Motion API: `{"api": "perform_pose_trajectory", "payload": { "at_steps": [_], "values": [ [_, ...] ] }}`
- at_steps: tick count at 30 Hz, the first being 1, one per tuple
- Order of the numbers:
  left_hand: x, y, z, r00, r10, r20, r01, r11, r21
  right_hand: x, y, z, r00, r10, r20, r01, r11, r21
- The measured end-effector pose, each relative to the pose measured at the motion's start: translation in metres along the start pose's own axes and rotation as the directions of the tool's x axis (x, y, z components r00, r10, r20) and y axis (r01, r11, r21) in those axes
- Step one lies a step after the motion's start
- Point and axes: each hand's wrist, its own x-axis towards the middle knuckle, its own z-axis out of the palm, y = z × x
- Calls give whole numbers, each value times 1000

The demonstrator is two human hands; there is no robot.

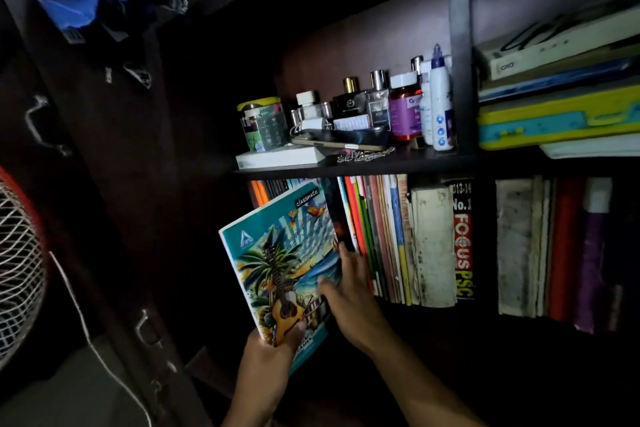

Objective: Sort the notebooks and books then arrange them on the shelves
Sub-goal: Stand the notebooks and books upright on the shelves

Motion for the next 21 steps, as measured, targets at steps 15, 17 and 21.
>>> {"api": "perform_pose_trajectory", "payload": {
  "at_steps": [15,17,21],
  "values": [
    [28,12,-10,978,10,208,-15,1000,20,13,10,-1,972,-49,-229,42,999,-34],
    [33,11,-8,981,-6,192,8,1000,-10,14,12,-2,975,-65,-215,54,997,-55],
    [31,8,-2,986,-6,165,13,999,-39,16,9,1,980,-80,-181,59,991,-118]
  ]
}}
